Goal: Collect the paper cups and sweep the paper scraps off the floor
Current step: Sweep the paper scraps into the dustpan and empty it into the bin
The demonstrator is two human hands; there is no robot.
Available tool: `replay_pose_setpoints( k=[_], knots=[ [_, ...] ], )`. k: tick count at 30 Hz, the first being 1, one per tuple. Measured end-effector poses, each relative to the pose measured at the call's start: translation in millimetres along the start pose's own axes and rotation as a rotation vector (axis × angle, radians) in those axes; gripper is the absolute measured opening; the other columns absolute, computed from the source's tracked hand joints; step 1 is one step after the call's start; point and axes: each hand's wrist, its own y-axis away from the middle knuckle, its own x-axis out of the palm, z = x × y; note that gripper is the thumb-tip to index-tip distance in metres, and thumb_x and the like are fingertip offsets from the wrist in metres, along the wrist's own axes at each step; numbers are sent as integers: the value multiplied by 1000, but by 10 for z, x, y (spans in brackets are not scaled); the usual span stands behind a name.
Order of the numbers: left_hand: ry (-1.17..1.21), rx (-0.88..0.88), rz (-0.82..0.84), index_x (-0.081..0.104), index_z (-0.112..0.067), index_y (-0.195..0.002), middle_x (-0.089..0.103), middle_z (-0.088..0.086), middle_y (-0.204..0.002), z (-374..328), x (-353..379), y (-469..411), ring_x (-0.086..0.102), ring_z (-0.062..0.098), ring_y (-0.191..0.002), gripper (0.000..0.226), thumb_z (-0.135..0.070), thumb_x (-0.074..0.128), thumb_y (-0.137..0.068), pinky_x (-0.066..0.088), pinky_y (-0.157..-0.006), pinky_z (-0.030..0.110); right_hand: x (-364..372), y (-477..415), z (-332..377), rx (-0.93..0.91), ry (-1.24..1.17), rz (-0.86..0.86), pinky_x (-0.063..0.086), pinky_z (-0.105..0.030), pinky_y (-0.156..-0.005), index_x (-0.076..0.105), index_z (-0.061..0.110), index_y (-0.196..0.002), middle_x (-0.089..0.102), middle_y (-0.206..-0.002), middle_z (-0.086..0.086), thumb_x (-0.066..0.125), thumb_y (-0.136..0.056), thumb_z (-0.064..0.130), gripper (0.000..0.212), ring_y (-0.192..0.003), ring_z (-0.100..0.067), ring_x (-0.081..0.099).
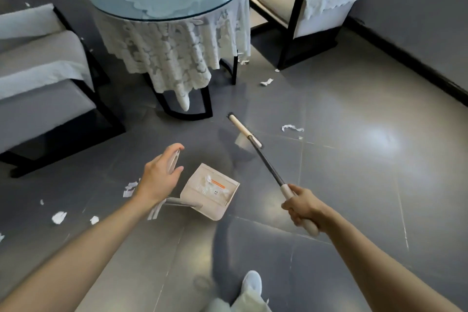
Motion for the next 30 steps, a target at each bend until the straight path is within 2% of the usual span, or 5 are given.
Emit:
replay_pose_setpoints(
  k=[5,13,17,22,30],
  knots=[
    [47,0,58,52,-25,-126,57,5,-96,-411,410,-869,51,24,-91,44,-6,60,-87,36,-75,27,-761,-430,342,29,-11,-49,34,-20,-35,47,0,-126,41,-59,-9,48,-88,-10,39,-44,-18,37],
    [48,95,184,52,-25,-125,63,6,-114,-931,1039,-2324,55,27,-110,46,-6,63,-85,35,-83,23,-1700,-1344,923,95,-163,-137,30,-13,-33,47,-2,-126,38,-56,-7,43,-89,-13,39,-30,-11,32],
    [41,133,258,51,-24,-125,63,7,-112,-1189,1344,-2879,56,26,-109,45,-6,62,-86,41,-90,33,-2096,-1707,1134,115,-193,-178,30,-13,-32,47,-2,-125,37,-56,-7,43,-89,-13,38,-27,-10,32],
    [9,171,322,49,-24,-127,61,8,-110,-1479,1680,-3375,55,25,-104,45,-8,60,-87,38,-85,28,-2568,-2019,1284,148,-186,-196,31,-15,-33,47,-5,-122,39,-53,-7,44,-88,-12,35,-29,-11,34],
    [-40,229,395,47,-28,-128,61,9,-112,-1749,2018,-3980,57,26,-106,47,-9,60,-87,42,-90,30,-3092,-2444,1354,221,-169,-169,32,-15,-34,51,-1,-112,41,-51,-6,43,-91,-9,24,-31,-12,34]
  ],
)
